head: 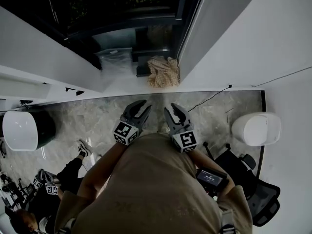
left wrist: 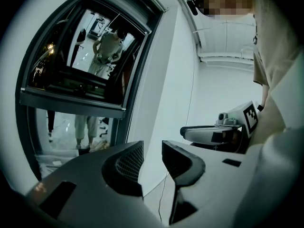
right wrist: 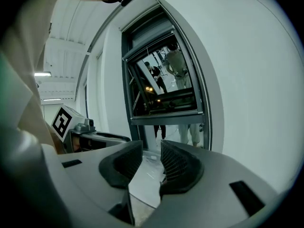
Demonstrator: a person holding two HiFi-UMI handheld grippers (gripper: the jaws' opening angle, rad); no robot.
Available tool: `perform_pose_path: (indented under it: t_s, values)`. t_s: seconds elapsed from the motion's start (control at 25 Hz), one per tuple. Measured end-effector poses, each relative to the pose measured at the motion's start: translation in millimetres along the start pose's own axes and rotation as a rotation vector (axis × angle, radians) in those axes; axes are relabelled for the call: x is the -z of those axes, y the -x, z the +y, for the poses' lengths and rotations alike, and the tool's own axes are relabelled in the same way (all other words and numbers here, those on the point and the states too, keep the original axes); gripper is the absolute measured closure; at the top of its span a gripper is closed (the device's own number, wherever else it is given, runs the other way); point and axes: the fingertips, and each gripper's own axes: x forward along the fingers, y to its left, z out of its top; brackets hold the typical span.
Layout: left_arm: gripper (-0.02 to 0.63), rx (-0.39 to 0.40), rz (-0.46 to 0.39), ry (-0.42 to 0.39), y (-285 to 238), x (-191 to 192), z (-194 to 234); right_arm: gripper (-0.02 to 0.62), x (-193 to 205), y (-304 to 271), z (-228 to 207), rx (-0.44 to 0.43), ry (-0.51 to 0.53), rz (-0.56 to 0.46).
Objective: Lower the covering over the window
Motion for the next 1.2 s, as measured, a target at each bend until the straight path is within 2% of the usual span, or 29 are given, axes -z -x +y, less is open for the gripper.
perform_pose_path:
  t_s: [0.72, 1.2]
  values:
    - [0.476, -0.004, 0.023, 0.035, 55, 14, 50, 0.489, 7, -47, 68, -0.040, 0.008, 0.050]
    - [0.476, 0.007, 0.008, 0.051, 100, 18, 80, 0.489, 5, -70, 116, -0.028, 0.044, 0.054]
